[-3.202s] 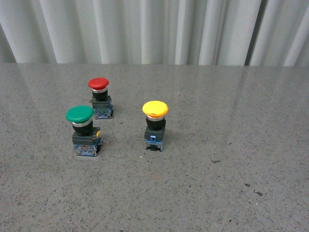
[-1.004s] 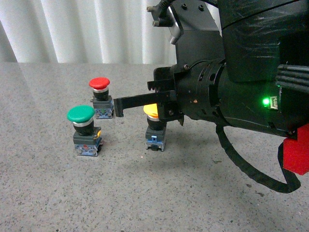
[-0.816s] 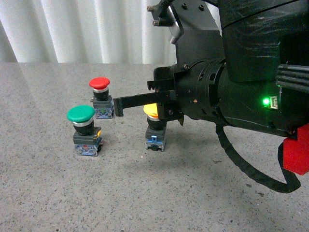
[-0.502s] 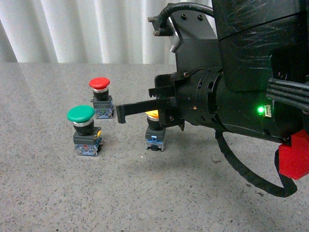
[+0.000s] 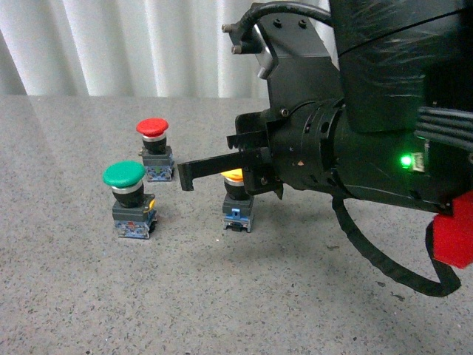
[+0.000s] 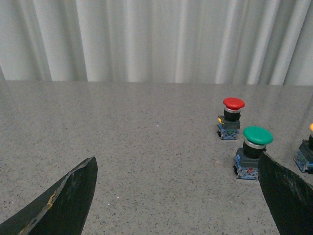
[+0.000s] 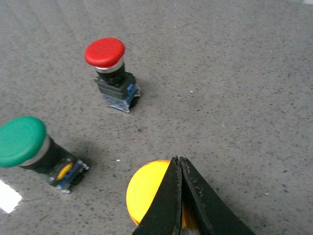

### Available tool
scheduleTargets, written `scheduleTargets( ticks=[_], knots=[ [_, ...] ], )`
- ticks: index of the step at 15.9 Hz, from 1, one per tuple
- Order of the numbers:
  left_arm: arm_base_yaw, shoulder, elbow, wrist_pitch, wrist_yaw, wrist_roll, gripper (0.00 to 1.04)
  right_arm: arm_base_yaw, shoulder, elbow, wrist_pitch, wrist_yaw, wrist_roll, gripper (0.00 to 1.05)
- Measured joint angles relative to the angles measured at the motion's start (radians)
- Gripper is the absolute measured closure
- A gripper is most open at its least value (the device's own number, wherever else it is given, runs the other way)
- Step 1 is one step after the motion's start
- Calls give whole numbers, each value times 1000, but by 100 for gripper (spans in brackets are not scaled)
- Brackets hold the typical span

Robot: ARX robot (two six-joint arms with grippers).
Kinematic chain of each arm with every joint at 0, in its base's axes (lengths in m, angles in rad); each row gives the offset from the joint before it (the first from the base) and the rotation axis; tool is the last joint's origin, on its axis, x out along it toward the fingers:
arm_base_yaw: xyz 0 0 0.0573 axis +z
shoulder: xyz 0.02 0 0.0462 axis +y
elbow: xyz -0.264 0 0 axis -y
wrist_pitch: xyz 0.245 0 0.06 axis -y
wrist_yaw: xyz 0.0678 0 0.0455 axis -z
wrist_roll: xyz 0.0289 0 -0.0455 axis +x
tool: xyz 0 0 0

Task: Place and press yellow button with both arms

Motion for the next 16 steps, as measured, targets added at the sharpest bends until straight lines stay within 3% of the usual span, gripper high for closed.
scheduleTargets(
  ticks=[6, 11, 15, 16],
  knots=[
    [0, 0, 0, 0, 0, 0, 7, -15, -115, -39, 322, -9, 166, 103],
    [0, 0, 0, 0, 0, 0, 7, -125, -157, -99, 302, 6, 299, 103],
    [0, 0, 0, 0, 0, 0, 7, -271, -374, -267, 309, -53, 330, 103],
    [0, 0, 0, 0, 0, 0, 7, -283, -423, -306, 296, -16, 300, 103]
  ],
)
